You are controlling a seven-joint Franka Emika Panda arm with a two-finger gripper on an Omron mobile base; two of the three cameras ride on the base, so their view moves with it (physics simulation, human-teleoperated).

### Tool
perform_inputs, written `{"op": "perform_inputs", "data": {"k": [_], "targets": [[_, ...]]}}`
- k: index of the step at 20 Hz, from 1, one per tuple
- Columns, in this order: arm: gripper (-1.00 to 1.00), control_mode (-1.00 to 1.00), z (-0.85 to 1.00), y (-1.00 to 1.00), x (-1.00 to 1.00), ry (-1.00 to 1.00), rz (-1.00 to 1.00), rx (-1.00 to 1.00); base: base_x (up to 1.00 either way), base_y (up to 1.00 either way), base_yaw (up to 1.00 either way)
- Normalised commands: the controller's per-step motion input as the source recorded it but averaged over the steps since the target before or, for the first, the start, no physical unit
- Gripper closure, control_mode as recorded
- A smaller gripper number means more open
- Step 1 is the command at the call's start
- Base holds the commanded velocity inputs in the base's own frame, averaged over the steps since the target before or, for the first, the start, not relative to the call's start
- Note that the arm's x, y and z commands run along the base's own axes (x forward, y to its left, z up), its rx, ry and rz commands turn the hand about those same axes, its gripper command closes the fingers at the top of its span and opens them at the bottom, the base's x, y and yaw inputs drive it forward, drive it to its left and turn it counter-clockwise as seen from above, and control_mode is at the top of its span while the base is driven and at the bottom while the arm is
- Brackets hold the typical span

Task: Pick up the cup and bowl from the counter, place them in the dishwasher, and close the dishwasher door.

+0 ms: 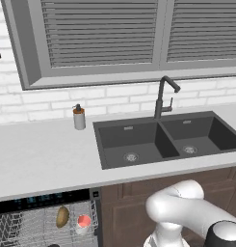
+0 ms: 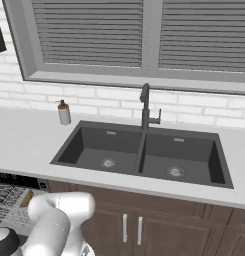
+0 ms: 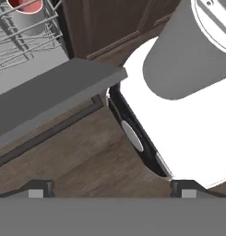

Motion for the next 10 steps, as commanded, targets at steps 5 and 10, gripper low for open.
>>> {"op": "perform_inputs", "data": {"k": [5,10], "targets": [[-1.0,-1.0,0.19,0.0,0.1,0.11,0.41,-0.21,0.0,0.0,0.0],[-1.0,-1.0,0.13,0.14,0.14,0.11,0.46,-0.31,0.0,0.0,0.0]]}}
